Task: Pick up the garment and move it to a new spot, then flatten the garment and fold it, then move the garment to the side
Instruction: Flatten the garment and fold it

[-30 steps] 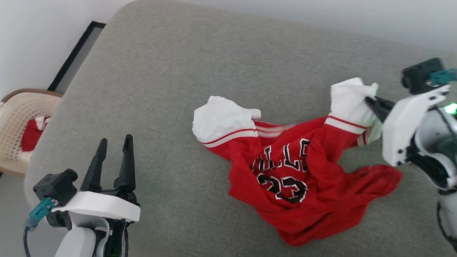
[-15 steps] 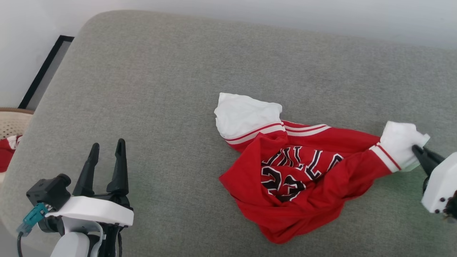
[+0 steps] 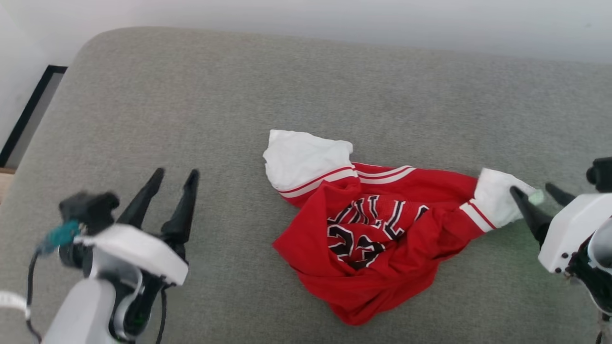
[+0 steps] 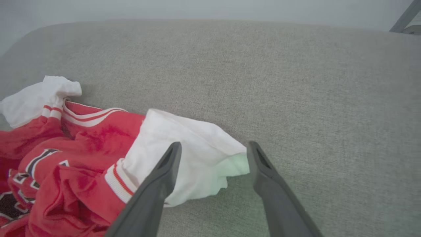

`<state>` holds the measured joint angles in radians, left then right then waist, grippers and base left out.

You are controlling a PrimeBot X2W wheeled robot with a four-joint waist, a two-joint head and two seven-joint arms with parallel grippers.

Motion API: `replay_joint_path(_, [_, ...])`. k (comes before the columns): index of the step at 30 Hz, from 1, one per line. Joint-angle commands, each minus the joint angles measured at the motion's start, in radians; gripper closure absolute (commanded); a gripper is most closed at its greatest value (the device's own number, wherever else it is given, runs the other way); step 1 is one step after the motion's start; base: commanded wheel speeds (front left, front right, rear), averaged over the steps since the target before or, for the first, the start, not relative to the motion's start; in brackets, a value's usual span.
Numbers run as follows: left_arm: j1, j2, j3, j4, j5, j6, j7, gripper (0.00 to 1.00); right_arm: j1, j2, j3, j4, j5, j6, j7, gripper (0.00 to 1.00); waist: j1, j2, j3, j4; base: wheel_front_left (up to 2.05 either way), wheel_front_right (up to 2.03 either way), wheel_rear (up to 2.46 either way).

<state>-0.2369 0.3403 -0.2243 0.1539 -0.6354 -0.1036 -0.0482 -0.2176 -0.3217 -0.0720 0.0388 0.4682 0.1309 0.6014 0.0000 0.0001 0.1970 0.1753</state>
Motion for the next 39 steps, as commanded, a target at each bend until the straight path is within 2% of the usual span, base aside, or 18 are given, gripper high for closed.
replay_joint_path(1, [-0.03,0.008,-0.011,-0.015,-0.028,-0.006,0.042,0.0,-0.013,0.002,-0.006,-0.009,0.008,0.0,-0.016,0.0,0.0,-0.0001,-0.002,-0.013,0.0,0.0,0.0])
replay_joint_path(4, [-0.094,0.046,-0.055,-0.047,-0.058,-0.016,0.177,0.0,-0.022,0.015,-0.016,-0.033,-0.002,0.0,-0.054,0.0,0.0,-0.0001,-0.004,-0.035,0.0,0.0,0.0])
replay_joint_path(10, [-0.255,0.084,-0.149,-0.076,-0.125,-0.022,0.45,0.0,-0.042,0.078,-0.048,-0.079,-0.037,0.0,-0.154,0.0,0.0,-0.0001,-0.004,-0.092,0.0,0.0,0.0])
replay_joint_path(17, [-0.429,0.076,-0.25,-0.007,-0.166,-0.023,0.725,0.0,-0.06,0.146,-0.05,-0.11,-0.064,0.0,-0.26,0.0,0.0,-0.0001,0.022,-0.17,0.0,0.0,0.0])
replay_joint_path(21, [-0.477,0.055,-0.275,0.039,-0.189,-0.005,0.815,0.0,-0.057,0.173,-0.053,-0.108,-0.066,0.0,-0.292,0.0,0.0,-0.0001,0.033,-0.202,0.0,0.0,0.0])
replay_joint_path(31, [-0.541,0.069,-0.379,0.122,-0.144,0.069,1.068,0.0,-0.035,0.216,-0.077,-0.106,-0.08,0.0,-0.339,0.0,0.0,-0.0001,0.067,-0.278,0.0,0.0,0.0])
replay_joint_path(39, [-0.54,0.086,-0.405,0.092,-0.142,0.129,1.177,0.0,-0.034,0.226,-0.085,-0.094,-0.088,0.0,-0.349,0.0,0.0,-0.0001,0.08,-0.291,0.0,0.0,0.0])
